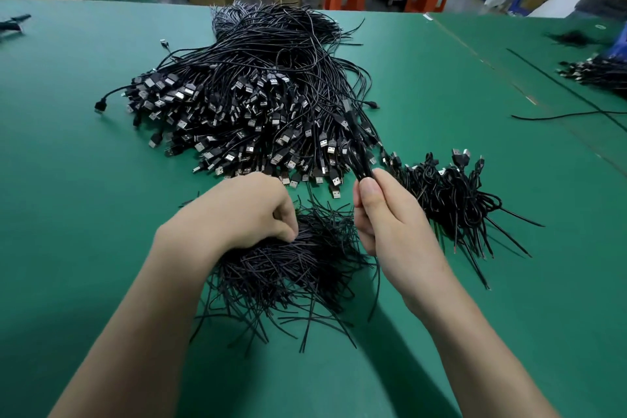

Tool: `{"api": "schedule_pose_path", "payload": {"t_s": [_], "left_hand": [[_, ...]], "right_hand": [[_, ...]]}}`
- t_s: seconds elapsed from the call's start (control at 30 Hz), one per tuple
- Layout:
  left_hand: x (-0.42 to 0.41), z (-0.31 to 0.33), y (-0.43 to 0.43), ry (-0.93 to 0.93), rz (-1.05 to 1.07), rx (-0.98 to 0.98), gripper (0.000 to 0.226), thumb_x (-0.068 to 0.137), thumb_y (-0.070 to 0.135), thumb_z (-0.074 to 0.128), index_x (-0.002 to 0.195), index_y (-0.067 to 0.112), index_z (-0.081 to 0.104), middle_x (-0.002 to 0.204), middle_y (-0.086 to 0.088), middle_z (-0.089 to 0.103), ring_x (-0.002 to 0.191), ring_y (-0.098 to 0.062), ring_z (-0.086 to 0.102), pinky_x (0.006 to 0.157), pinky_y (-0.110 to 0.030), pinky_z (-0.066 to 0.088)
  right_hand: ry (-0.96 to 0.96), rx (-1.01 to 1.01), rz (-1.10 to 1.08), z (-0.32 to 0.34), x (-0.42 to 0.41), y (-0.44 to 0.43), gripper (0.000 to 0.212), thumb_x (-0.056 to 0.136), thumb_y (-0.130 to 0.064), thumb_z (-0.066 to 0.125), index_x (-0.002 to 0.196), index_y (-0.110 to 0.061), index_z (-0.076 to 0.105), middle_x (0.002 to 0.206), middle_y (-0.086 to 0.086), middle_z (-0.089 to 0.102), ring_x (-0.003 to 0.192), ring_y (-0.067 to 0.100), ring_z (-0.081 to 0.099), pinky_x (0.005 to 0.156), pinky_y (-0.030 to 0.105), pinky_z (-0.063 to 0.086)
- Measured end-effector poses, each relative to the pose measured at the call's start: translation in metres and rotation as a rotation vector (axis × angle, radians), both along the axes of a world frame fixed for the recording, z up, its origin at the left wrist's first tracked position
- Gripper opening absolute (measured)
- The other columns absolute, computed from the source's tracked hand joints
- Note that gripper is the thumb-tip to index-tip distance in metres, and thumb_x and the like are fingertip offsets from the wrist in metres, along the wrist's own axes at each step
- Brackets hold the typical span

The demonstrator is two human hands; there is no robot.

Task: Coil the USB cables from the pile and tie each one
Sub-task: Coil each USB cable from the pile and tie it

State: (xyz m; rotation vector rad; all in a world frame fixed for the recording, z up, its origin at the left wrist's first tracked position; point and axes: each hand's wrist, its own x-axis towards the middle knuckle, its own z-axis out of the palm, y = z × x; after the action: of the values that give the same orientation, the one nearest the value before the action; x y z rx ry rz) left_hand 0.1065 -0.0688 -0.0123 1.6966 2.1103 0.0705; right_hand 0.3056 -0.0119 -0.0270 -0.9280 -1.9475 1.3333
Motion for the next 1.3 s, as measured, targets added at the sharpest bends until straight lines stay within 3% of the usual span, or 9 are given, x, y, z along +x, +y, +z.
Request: {"api": "schedule_pose_path", "payload": {"t_s": [0.1,0.3,0.47,0.63,0.8,0.93,1.17,1.23,1.3], "left_hand": [[0.003,0.0,0.001,0.05,0.019,-0.05,0.009,0.085,0.037,0.083,0.084,0.043,0.076,0.081,0.023,0.069,0.083,0.002,0.063,0.076,-0.026,0.054],[0.011,0.001,0.002,0.199,-0.019,-0.034,0.009,0.086,0.042,0.08,0.086,0.034,0.075,0.087,0.016,0.067,0.087,-0.011,0.065,0.078,-0.031,0.056],[-0.003,0.007,-0.003,0.13,0.061,0.068,0.018,0.089,0.037,0.079,0.075,0.038,0.068,0.081,0.02,0.066,0.082,-0.002,0.062,0.069,-0.026,0.05],[-0.012,0.017,-0.011,-0.157,0.061,0.291,0.012,0.088,0.032,0.081,0.08,0.038,0.074,0.075,0.019,0.072,0.074,0.002,0.067,0.076,-0.021,0.056],[0.015,0.023,-0.006,-0.743,0.04,0.438,0.014,0.091,0.013,0.078,0.093,0.027,0.081,0.079,-0.001,0.078,0.072,-0.01,0.074,0.076,-0.018,0.055],[0.024,0.019,-0.002,-1.02,0.089,0.451,0.015,0.091,0.008,0.074,0.101,0.016,0.082,0.079,-0.002,0.075,0.07,-0.007,0.065,0.07,-0.017,0.051],[0.026,0.013,0.0,-1.225,0.045,0.471,0.014,0.09,0.016,0.074,0.101,0.014,0.082,0.086,-0.002,0.077,0.072,-0.006,0.066,0.073,-0.018,0.056],[0.024,0.011,-0.001,-1.317,0.043,0.444,0.021,0.093,0.018,0.065,0.106,0.017,0.082,0.088,-0.002,0.077,0.076,-0.006,0.067,0.074,-0.018,0.055],[0.025,0.009,0.0,-1.324,0.054,0.446,0.023,0.088,0.022,0.068,0.107,0.026,0.083,0.09,0.001,0.078,0.08,-0.004,0.068,0.072,-0.017,0.054]], "right_hand": [[0.013,-0.035,0.002,-0.001,0.001,0.0,0.038,0.11,-0.034,0.036,0.074,-0.028,0.045,0.058,-0.013,0.041,0.051,0.009,0.032,0.048,0.024,0.029],[0.039,-0.094,0.0,0.001,0.003,-0.001,0.037,0.111,-0.031,0.036,0.077,-0.018,0.044,0.058,-0.011,0.037,0.051,0.008,0.03,0.047,0.021,0.028],[0.016,-0.057,-0.03,-0.001,0.008,-0.001,0.037,0.11,-0.034,0.036,0.076,-0.023,0.044,0.06,-0.011,0.04,0.052,0.007,0.032,0.049,0.021,0.03],[-0.015,0.023,-0.02,-0.005,0.006,-0.007,0.034,0.11,-0.035,0.038,0.08,-0.021,0.045,0.059,-0.011,0.043,0.057,0.012,0.037,0.057,0.036,0.033],[0.012,0.076,0.005,-0.006,-0.003,-0.014,0.031,0.106,-0.038,0.039,0.082,-0.019,0.045,0.058,-0.008,0.041,0.055,0.013,0.036,0.054,0.035,0.031],[0.059,0.111,-0.046,-0.001,-0.005,-0.01,0.03,0.104,-0.041,0.037,0.083,-0.021,0.045,0.057,-0.007,0.042,0.053,0.013,0.035,0.052,0.033,0.031],[0.147,0.025,-0.079,0.01,-0.004,-0.01,0.03,0.104,-0.036,0.037,0.081,-0.02,0.049,0.055,-0.009,0.041,0.048,0.01,0.033,0.049,0.03,0.03],[0.223,-0.089,-0.059,0.015,-0.004,-0.011,0.033,0.109,-0.031,0.037,0.081,-0.016,0.048,0.054,-0.01,0.039,0.045,0.008,0.03,0.044,0.023,0.029],[0.299,-0.224,-0.017,0.02,-0.003,-0.014,0.035,0.112,-0.027,0.036,0.082,-0.014,0.048,0.054,-0.006,0.034,0.045,0.009,0.024,0.042,0.018,0.026]]}}
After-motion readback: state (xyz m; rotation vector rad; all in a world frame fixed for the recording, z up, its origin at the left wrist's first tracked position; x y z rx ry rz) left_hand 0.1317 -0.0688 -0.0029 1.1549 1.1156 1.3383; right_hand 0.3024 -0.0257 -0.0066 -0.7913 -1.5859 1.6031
